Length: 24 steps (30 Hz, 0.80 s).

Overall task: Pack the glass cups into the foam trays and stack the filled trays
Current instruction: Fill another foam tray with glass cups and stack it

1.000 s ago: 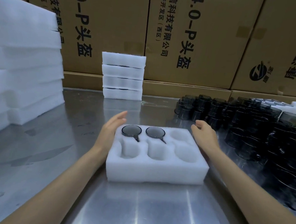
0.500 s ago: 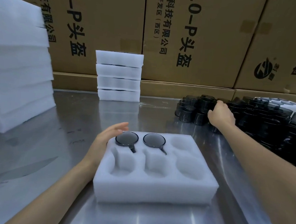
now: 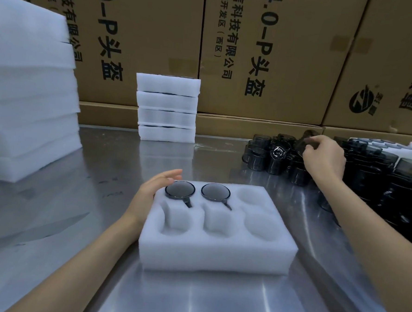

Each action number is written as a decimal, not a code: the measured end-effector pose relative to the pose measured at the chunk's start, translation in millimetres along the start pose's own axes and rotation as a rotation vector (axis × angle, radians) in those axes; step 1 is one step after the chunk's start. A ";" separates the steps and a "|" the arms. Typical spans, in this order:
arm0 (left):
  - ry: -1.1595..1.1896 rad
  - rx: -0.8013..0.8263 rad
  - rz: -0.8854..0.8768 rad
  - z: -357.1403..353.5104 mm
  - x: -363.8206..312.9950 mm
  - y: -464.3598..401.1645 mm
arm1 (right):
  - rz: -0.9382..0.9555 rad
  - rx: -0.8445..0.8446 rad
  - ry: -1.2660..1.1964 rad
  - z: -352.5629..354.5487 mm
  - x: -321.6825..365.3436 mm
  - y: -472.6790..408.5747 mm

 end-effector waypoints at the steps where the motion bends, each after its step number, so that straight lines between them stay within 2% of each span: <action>1: 0.000 -0.004 -0.001 -0.2 -0.2 0.0 | 0.016 0.002 -0.039 6.7 1.9 5.8; 8: -0.017 0.006 0.009 -0.3 -3.7 5.0 | 0.080 0.064 -0.338 32.7 11.9 65.8; 12: -0.071 0.039 0.011 0.2 -7.6 11.8 | 0.146 0.250 -0.523 31.8 25.2 89.2; 14: -0.177 0.054 -0.038 0.0 -12.0 14.0 | 0.257 0.291 -0.479 29.7 32.0 95.2; 19: -0.620 0.078 -0.342 -2.8 -34.0 12.8 | 0.485 0.363 -0.336 25.2 34.6 102.8; 22: -0.765 0.128 -0.468 -16.8 -50.8 15.7 | 0.609 0.317 -0.135 21.7 30.7 104.8; 24: -0.809 0.189 -0.526 -32.3 -57.1 18.3 | 0.657 0.324 -0.089 19.9 30.8 107.6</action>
Point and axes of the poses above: each hand's wrist, its own y-axis away from the middle knuckle, its own z-axis out of the back of the hand, x = y × z, the point moved 1 cm from there along -y, towards the middle knuckle, and after that the axes turned 2 degrees about -z, right-handed, at the moved point
